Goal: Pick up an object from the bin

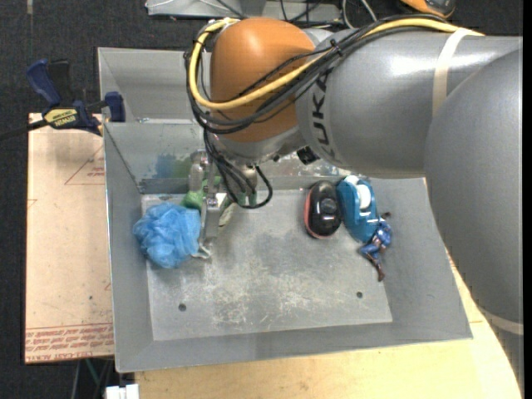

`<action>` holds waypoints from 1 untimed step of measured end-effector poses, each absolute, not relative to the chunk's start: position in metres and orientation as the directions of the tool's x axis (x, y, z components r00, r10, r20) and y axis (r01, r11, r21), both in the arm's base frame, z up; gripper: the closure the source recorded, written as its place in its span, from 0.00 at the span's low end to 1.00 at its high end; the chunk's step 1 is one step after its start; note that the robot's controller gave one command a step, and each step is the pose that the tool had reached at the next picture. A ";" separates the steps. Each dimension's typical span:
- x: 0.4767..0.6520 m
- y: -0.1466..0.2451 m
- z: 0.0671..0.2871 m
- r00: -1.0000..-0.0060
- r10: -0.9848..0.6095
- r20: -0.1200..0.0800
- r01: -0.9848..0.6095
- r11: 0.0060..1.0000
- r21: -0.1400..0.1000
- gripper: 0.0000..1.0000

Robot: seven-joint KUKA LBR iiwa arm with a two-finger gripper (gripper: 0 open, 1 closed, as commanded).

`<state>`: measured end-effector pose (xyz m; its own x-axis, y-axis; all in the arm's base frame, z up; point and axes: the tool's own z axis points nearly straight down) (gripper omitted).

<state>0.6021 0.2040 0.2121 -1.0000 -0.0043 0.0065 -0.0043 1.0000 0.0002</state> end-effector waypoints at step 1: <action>0.604 0.203 0.217 -1.000 0.000 -0.001 0.000 1.000 0.001 0.00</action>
Offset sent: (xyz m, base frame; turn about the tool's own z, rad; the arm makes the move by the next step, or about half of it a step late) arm -0.0327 0.0467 -0.1421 -0.1364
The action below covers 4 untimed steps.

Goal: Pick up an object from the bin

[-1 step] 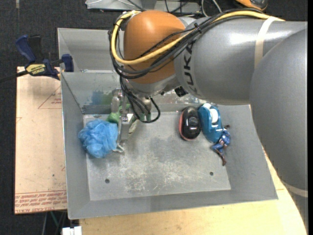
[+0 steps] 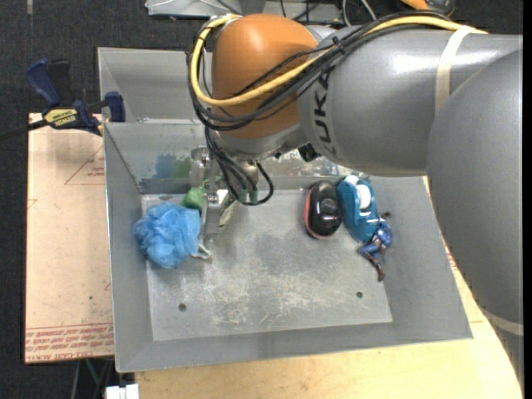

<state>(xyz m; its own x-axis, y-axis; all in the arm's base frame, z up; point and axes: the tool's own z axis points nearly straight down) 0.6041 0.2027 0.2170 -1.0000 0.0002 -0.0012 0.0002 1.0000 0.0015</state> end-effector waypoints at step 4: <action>0.571 0.247 0.071 -0.996 -0.083 -0.020 -0.083 0.996 0.010 0.00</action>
Offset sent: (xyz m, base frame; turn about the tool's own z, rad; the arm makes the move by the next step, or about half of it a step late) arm -0.0467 0.0504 -0.0691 -0.1647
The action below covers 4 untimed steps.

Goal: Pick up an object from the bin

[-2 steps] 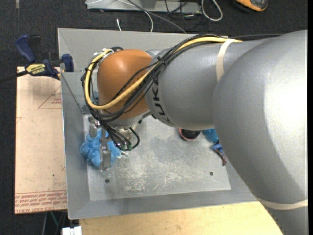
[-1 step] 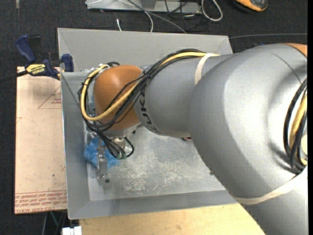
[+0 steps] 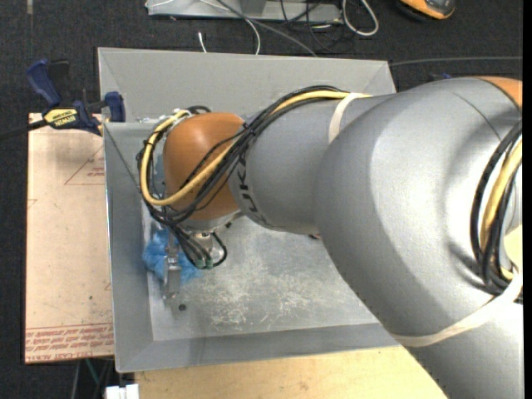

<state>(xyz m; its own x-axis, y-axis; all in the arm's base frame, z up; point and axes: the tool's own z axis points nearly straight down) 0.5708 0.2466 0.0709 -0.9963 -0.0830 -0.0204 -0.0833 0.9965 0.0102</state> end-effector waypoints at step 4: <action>0.566 0.252 0.104 -0.991 -0.135 0.000 -0.135 0.991 0.007 1.00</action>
Offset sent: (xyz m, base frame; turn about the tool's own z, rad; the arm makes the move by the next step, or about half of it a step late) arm 0.0000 0.0000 0.0000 0.0000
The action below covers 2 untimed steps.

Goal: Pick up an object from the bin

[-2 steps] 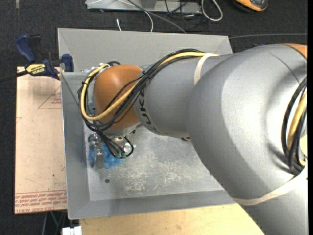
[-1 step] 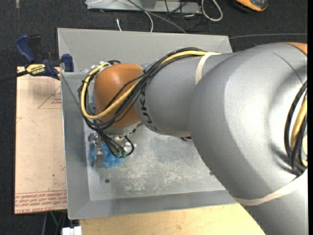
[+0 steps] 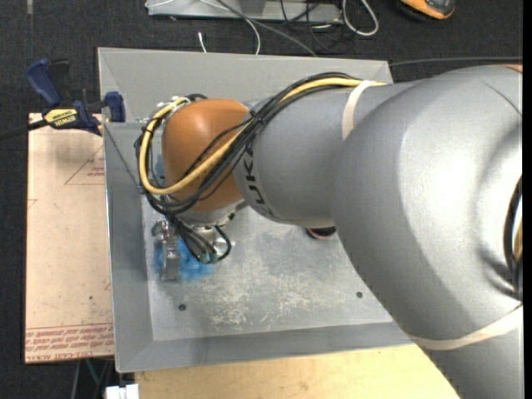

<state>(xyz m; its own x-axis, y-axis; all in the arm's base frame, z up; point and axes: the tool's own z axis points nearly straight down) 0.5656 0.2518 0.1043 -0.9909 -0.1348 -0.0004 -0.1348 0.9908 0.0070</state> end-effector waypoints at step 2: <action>0.567 0.252 0.133 -0.991 -0.134 -0.005 -0.134 0.991 0.009 1.00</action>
Offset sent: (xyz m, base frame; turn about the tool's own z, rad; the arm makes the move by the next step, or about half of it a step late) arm 0.0010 0.0004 0.0343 0.0002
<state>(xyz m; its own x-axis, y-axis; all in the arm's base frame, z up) 0.5667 0.2524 0.1327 -0.9910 -0.1335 -0.0046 -0.1336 0.9910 0.0092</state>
